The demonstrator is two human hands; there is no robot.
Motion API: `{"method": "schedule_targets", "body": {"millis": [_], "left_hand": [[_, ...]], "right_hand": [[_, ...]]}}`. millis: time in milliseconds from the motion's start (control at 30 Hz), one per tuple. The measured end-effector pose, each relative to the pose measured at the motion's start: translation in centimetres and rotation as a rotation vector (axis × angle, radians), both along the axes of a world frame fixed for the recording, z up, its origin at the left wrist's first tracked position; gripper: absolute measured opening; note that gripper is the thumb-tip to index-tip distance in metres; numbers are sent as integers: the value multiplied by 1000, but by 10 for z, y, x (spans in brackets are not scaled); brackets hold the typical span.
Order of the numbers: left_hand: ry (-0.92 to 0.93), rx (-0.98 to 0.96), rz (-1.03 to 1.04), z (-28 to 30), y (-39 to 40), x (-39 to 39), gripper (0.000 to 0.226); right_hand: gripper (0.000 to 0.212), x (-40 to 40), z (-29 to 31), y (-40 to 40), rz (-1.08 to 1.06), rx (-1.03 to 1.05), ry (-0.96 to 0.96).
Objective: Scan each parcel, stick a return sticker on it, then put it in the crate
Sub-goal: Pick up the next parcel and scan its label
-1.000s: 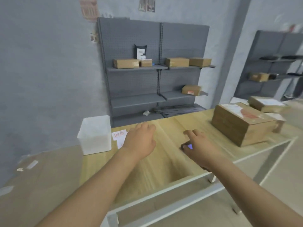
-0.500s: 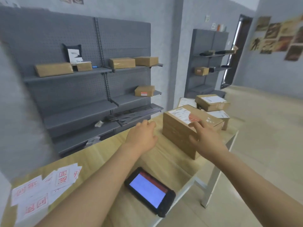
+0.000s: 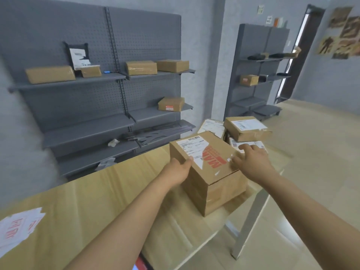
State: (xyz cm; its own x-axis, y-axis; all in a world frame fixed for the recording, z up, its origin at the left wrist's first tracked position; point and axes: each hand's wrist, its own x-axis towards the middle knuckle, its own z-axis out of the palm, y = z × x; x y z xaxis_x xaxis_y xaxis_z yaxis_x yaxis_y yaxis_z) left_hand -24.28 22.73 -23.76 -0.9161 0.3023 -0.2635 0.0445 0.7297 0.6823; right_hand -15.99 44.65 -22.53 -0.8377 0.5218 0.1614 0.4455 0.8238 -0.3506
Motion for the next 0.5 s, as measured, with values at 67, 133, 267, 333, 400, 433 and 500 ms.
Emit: {"method": "schedule_targets", "body": {"millis": [67,133,267,333,400,433,500], "left_hand": [[-136,152,94,-4,10,3,74],[-206,271,156,-4,19,8,59],[-131,358,247,-6,29,14,27],[-91,400,277,-5,25,16,16],[-50,417,296,-1,14,19,8],[-34,418,303,2,6,21,8],[-9,424,323,12,-14,25,19]], "right_hand": [[63,-9,0,12,16,-172,-23],[65,-16,1,19,46,-345,-64],[39,-24,0,20,144,-402,-72],[36,-26,3,16,186,-436,-46],[37,-28,7,9,223,-500,-14],[39,-29,10,3,252,-531,-1],[43,-31,15,-13,334,-561,2]]}}
